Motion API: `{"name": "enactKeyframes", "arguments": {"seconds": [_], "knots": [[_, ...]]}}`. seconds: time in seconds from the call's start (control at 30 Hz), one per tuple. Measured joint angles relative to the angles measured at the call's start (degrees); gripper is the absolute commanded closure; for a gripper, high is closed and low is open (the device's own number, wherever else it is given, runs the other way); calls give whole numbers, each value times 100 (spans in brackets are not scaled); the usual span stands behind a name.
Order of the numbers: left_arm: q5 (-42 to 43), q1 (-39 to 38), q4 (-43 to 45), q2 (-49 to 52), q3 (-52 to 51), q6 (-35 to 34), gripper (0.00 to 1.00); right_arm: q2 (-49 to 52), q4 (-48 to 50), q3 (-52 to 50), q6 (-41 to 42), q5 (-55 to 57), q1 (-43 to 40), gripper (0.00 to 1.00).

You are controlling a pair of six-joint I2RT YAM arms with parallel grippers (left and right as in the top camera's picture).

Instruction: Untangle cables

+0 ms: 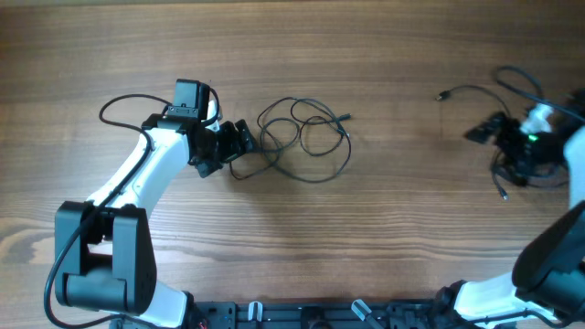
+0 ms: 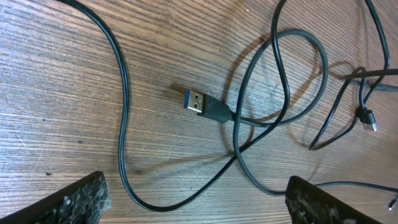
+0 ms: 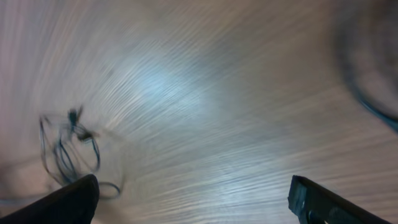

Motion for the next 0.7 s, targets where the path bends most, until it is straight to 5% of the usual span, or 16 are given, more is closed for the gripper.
{"name": "enactKeyframes", "arguments": {"seconds": [0.33, 0.47, 0.53, 0.63, 0.7], "knots": [[0, 0, -13, 0, 0, 0, 5, 7, 1408, 0, -1825, 293, 3956, 0], [0, 0, -13, 0, 0, 0, 5, 160, 1777, 0, -1958, 623, 4387, 1], [2, 0, -13, 0, 0, 0, 5, 396, 2245, 0, -1617, 728, 4404, 21], [0, 0, -28, 0, 0, 0, 5, 684, 2540, 0, -1097, 656, 4404, 82], [0, 0, -31, 0, 0, 0, 5, 833, 2522, 0, -765, 588, 4404, 92]]}}
